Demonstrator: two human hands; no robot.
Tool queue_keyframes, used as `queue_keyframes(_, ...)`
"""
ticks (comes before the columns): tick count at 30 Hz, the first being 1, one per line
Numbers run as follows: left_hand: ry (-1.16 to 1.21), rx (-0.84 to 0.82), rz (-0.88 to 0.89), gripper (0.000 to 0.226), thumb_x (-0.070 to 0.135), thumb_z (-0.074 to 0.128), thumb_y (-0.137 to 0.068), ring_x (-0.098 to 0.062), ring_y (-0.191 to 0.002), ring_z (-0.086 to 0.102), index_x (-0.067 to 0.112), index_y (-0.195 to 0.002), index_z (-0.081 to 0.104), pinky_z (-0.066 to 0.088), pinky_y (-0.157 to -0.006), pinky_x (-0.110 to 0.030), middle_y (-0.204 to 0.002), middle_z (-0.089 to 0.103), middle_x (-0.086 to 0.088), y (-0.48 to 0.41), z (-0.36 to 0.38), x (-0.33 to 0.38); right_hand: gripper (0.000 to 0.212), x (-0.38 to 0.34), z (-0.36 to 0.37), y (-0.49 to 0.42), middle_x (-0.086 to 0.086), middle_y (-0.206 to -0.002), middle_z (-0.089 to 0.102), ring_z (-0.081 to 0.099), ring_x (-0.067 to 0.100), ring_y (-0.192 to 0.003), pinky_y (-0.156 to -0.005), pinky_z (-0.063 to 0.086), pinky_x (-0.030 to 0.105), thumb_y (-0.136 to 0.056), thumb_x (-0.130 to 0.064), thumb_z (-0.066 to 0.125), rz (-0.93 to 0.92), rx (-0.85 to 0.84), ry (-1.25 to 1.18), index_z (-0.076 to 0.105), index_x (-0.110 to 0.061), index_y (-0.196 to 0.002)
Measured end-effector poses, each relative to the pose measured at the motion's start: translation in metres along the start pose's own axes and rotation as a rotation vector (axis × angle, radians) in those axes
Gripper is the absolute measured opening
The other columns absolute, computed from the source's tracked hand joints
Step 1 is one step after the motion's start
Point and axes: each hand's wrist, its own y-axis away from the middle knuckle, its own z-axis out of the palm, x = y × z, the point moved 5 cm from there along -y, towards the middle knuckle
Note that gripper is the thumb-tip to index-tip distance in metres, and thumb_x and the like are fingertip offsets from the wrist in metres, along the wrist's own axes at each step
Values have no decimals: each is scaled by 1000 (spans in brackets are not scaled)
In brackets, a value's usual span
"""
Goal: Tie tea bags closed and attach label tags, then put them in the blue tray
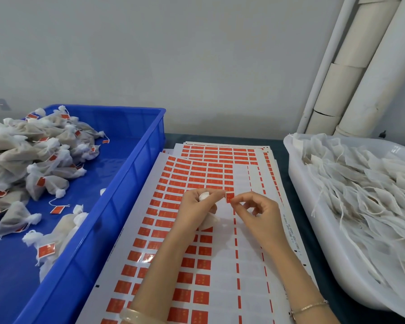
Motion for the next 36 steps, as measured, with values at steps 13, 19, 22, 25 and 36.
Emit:
queue_keyframes(13,-31,-85,130,11,28,71,-85,6,-59,59,33,-75,69,44,-50,-6,-58,63,20,4,6,6,16,1,-3,-1,-20,-101,66,64,6,-94,-81,52,19,-87,-27,68,51,-1,-153,64,-33,-101)
queue_keyframes(19,-83,-139,153,4,33,71,-84,-1,-70,60,36,-81,71,44,-59,-12,-67,64,23,4,9,8,9,2,-5,-2,-17,-94,69,65,8,-90,-76,47,15,-86,-28,69,58,17,-114,67,-34,-92)
queue_keyframes(22,-133,-163,178,9,30,74,-82,2,-72,61,36,-77,69,45,-57,-9,-70,66,20,5,11,7,10,1,-6,-1,-18,-94,68,64,7,-91,-73,45,11,-86,-28,68,69,16,-128,65,-37,-88)
queue_keyframes(25,-149,-166,190,10,27,74,-82,6,-69,59,33,-75,69,45,-55,-5,-70,66,16,5,13,7,10,1,-5,-1,-19,-94,67,63,5,-90,-72,44,9,-86,-29,68,87,6,-134,65,-38,-88)
queue_keyframes(36,-185,-149,223,3,32,71,-84,-6,-76,62,34,-81,70,48,-63,-10,-78,69,10,4,14,5,8,9,-4,-2,-33,-78,66,61,-10,-85,-59,44,0,-86,-31,68,125,16,-179,66,-37,-81)
